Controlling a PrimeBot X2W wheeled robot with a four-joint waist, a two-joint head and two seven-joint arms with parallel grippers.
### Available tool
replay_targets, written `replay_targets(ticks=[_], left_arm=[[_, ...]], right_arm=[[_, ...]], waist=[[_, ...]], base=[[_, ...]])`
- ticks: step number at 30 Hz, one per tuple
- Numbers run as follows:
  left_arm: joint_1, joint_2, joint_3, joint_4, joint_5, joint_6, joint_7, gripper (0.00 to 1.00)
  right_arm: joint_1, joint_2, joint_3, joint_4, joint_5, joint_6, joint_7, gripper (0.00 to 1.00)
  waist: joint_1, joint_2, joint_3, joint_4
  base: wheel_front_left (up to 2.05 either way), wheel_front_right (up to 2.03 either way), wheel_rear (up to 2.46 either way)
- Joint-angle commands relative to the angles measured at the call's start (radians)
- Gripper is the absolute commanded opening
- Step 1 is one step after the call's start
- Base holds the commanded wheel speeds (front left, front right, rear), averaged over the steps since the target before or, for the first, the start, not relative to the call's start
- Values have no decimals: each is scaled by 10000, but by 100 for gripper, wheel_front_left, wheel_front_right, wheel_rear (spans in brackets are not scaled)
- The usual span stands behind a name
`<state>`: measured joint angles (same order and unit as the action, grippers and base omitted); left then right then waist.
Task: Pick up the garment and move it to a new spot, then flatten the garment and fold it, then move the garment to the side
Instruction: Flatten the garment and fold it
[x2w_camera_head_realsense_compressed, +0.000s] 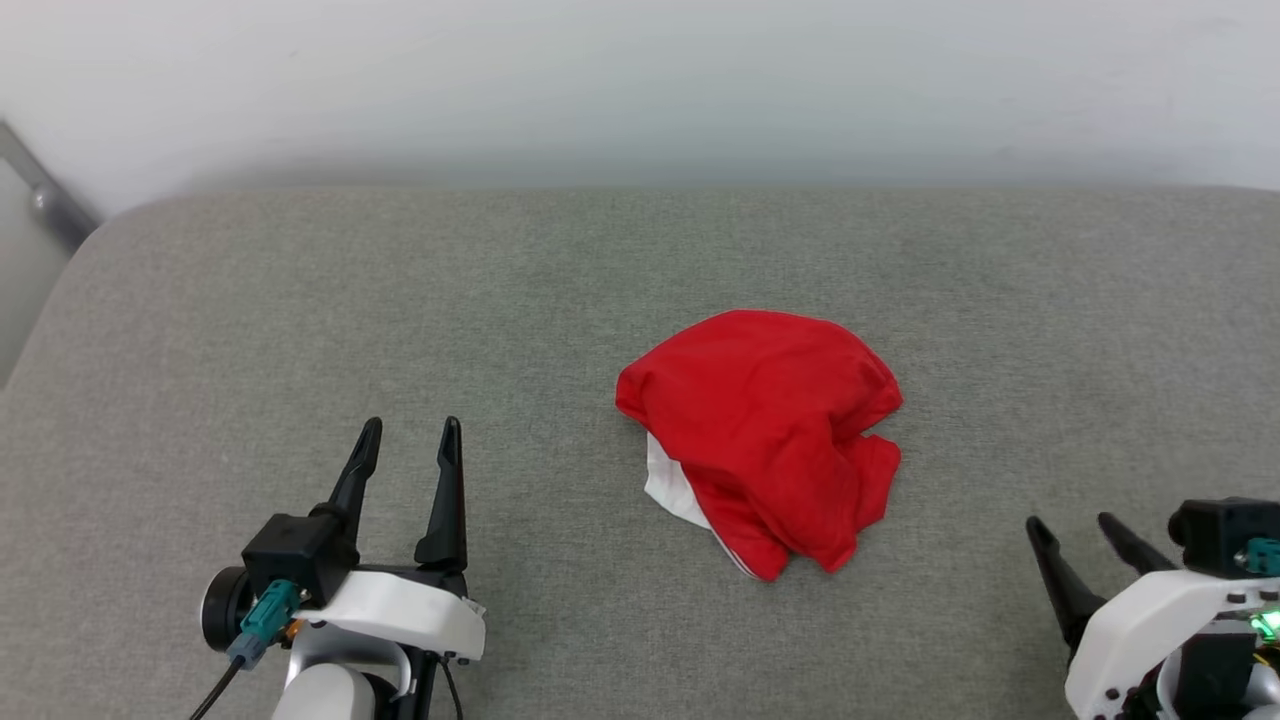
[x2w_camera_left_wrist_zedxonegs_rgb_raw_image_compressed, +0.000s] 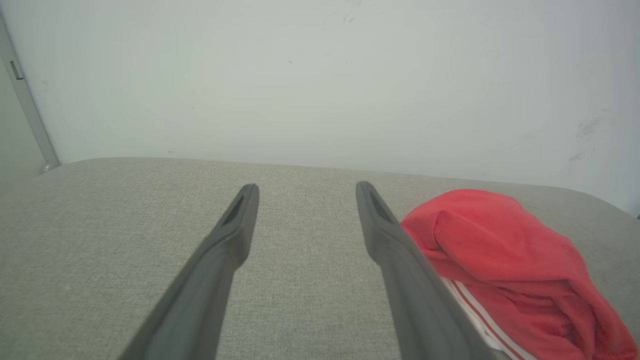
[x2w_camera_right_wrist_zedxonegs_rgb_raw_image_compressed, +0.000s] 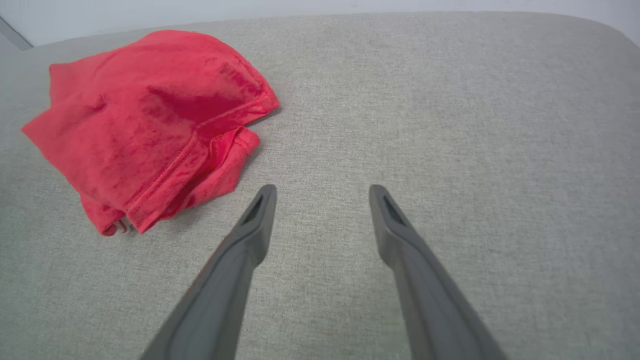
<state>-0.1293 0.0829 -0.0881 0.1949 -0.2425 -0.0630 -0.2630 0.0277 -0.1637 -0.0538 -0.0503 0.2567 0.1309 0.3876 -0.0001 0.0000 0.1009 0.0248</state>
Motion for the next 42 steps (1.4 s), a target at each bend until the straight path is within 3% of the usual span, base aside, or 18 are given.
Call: replay_targets(ticks=[1, 11, 22, 32, 33, 34, 42], left_arm=[[-98, 8, -18, -12, -43, -6, -25, 100], [-670, -138, -220, -262, -136, -48, -25, 100], [-1462, -294, -539, -207, -257, -221, -25, 100], [-1765, -330, -706, -179, -502, -185, -25, 100], [-1757, -330, -719, -159, -515, -153, -26, 100], [-1744, -329, -716, -145, -518, -151, -26, 100], [-1381, -326, -440, 6, -297, -113, -25, 100]], right_arm=[[-160, -42, -39, 61, 7, -3, -28, 100], [-1785, -461, -609, 703, 404, -3, 249, 100], [-4655, -1394, 1596, 2048, 1184, -3, 3777, 100], [-5153, -1442, 3078, 4395, 1794, -3, 4757, 100], [-5097, -1416, 3298, 4722, 1975, -1, 4833, 33], [-5119, -1425, 3373, 4808, 2056, -1, 4767, 0], [-6141, -1880, 3740, 3692, 2289, -1, 3709, 0]], waist=[[1, 0, 46, 75], [1, 0, 952, 857], [1, 0, 1965, 1647], [1, 0, 2407, 1969], [1, 0, 2398, 1970], [1, 0, 2379, 1960], [1, 0, 1797, 1536]], base=[[0, 0, 0], [0, 0, 0], [0, 0, 0], [0, 0, 0], [0, 0, 0], [0, 0, 0], [0, 0, 0]])
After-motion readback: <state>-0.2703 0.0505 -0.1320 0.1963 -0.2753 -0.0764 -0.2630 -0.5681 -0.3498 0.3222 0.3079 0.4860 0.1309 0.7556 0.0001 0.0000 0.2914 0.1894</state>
